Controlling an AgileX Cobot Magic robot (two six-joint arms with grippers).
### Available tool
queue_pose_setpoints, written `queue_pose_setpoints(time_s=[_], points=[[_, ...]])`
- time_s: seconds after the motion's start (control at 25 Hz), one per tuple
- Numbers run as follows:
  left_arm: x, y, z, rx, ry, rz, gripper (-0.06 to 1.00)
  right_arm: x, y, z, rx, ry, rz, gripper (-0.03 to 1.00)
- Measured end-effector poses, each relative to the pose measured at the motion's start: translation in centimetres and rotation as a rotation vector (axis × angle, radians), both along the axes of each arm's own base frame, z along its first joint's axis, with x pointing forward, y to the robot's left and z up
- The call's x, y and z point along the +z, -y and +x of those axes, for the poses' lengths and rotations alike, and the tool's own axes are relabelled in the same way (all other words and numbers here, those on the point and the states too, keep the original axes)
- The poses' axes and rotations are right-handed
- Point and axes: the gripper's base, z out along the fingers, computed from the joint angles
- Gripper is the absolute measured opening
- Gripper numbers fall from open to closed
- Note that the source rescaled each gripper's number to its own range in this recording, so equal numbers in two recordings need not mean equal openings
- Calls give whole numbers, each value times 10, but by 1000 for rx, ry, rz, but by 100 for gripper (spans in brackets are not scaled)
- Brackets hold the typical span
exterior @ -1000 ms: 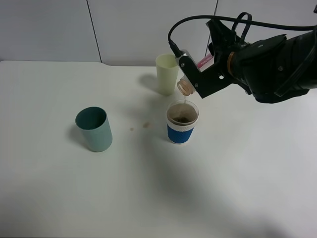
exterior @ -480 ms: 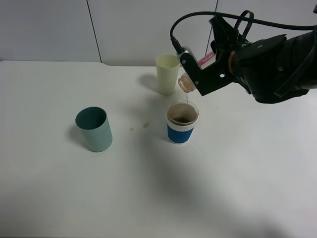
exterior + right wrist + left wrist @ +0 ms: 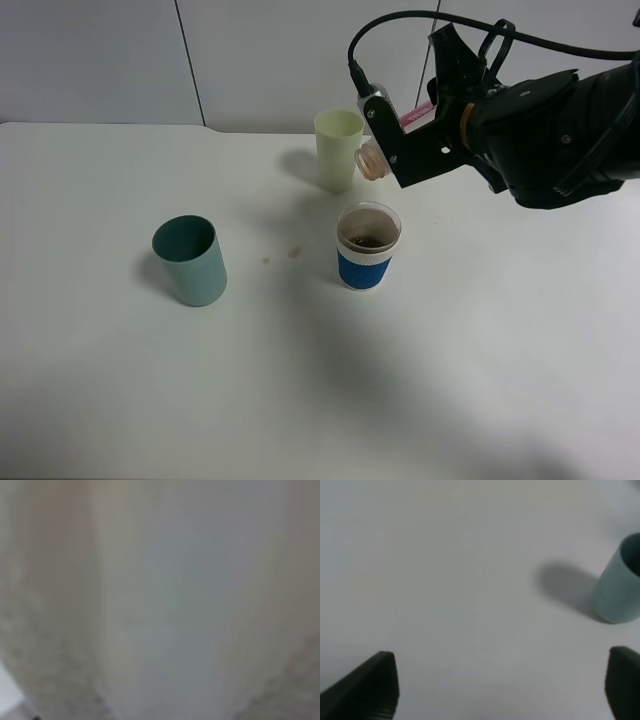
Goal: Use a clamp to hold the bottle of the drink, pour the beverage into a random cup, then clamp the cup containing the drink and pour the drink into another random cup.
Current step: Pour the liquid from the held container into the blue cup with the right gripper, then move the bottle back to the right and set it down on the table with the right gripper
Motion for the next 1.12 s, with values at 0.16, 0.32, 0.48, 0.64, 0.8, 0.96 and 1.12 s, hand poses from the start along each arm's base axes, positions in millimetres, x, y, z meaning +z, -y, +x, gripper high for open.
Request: queue_pose_setpoints(time_s=[0.16, 0.32, 0.48, 0.64, 0.8, 0.96, 1.12], points=[[0, 0, 0, 0, 0, 0, 50, -2, -2, -1, -45, -13, 136, 1], [0, 0, 0, 0, 0, 0, 50, -5, -1, -2, -150, -43, 303, 1], [0, 0, 0, 0, 0, 0, 50, -8, 1, -4, -255, -66, 443, 1], [0, 0, 0, 0, 0, 0, 50, -11, 1, -7, -349, -98, 587, 1], [0, 0, 0, 0, 0, 0, 50, -16, -1, -9, -438, -151, 745, 1], [0, 0, 0, 0, 0, 0, 50, -19, -3, -12, -504, -195, 847, 1], [0, 0, 0, 0, 0, 0, 50, -18, 4, -11, -596, -232, 958, 1]])
